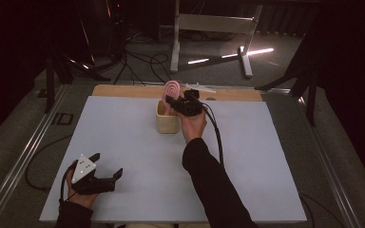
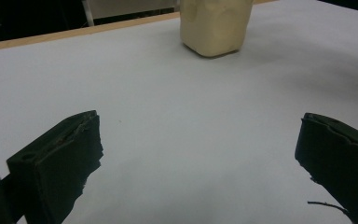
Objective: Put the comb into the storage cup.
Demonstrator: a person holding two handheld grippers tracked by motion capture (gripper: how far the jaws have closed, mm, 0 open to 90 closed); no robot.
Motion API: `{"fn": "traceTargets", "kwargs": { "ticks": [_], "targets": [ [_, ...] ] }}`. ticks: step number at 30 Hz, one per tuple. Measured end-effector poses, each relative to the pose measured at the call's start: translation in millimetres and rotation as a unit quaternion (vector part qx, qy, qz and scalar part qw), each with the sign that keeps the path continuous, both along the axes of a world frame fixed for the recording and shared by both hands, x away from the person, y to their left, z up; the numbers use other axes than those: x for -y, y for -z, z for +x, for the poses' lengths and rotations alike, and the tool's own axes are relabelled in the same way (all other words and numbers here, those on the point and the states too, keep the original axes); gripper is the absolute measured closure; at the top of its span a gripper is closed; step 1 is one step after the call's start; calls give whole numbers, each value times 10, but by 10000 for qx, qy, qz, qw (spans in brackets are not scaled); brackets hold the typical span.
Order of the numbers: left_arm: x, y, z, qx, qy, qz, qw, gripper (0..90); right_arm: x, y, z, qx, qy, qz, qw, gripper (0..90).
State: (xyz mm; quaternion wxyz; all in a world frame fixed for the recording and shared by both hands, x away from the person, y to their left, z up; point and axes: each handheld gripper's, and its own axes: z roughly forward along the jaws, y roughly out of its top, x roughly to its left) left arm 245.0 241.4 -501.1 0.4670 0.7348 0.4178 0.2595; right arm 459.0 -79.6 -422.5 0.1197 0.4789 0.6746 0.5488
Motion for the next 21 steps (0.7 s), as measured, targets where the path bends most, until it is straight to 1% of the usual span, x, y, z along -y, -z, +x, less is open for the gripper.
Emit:
{"fn": "traceTargets", "kwargs": {
  "ticks": [11,21],
  "targets": [
    [1,1,-1,-7,2,3,10000,9,48,7,31,-10,55,-36,10000,624],
    [5,5,0,-19,5,11,10000,9,67,6,38,-2,27,-110,9999,625]
  ]
}}
